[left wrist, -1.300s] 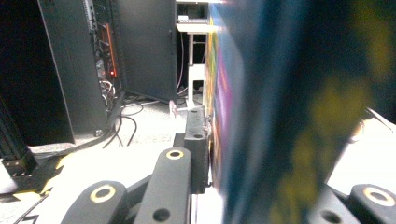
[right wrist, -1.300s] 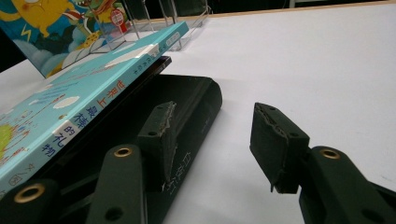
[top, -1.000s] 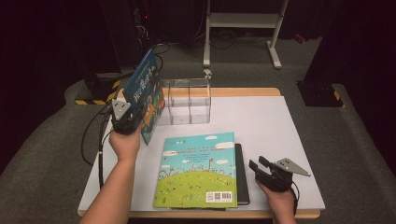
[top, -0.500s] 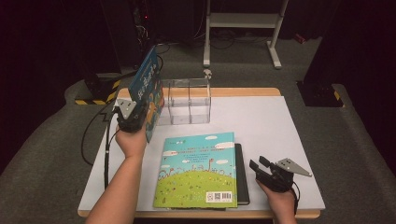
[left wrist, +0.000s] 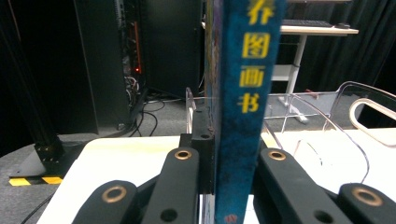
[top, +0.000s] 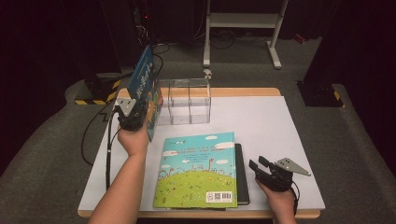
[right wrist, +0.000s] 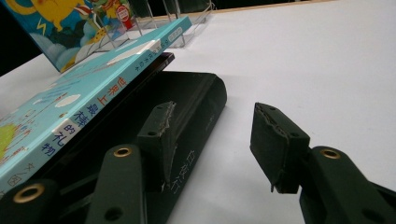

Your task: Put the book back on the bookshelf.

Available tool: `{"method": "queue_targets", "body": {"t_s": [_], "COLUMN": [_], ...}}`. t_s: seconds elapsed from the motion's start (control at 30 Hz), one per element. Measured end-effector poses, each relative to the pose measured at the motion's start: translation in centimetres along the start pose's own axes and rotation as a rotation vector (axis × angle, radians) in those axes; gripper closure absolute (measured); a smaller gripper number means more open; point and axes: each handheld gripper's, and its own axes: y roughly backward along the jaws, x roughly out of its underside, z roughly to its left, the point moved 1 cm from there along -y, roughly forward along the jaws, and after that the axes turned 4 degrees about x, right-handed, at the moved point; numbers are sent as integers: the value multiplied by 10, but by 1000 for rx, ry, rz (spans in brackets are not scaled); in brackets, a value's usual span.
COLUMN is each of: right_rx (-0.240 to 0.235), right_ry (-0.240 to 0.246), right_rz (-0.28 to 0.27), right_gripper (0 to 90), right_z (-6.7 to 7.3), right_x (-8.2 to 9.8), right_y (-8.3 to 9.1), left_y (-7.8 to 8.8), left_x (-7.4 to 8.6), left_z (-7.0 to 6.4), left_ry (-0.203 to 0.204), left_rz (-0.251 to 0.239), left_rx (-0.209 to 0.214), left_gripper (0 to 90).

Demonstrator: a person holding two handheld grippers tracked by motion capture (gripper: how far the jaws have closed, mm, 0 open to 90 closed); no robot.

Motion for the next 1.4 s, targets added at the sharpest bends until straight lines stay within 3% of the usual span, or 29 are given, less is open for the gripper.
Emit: {"method": "queue_targets", "body": {"t_s": [0.37, 0.43, 0.57, 0.9, 1.0, 1.2, 1.4], "right_rx": [2, 1, -2, -2, -6, -6, -3], "right_ry": [-2, -2, -1, 8, 15, 19, 28], "right_rz": [0, 0, 4, 13, 14, 10, 15], "right_gripper": [495, 494, 491, 486, 483, 481, 474], "right_z": [0, 0, 0, 1, 2, 3, 3], "right_x": [0, 0, 0, 0, 0, 0, 0], "right_y": [0, 0, 0, -2, -1, -1, -1], "left_y": [0, 0, 0, 9, 13, 19, 31], "left_x": [1, 1, 4, 4, 4, 6, 9], "left_z": [1, 3, 6, 10, 12, 17, 20], "left_ry": [14, 27, 33, 15, 58, 88, 86], "left_rz": [-17, -17, 15, 40, 60, 116, 136], "left_rx": [-8, -7, 13, 46, 59, 91, 119], "left_gripper": [801, 730, 685, 528, 492, 432, 382]}}
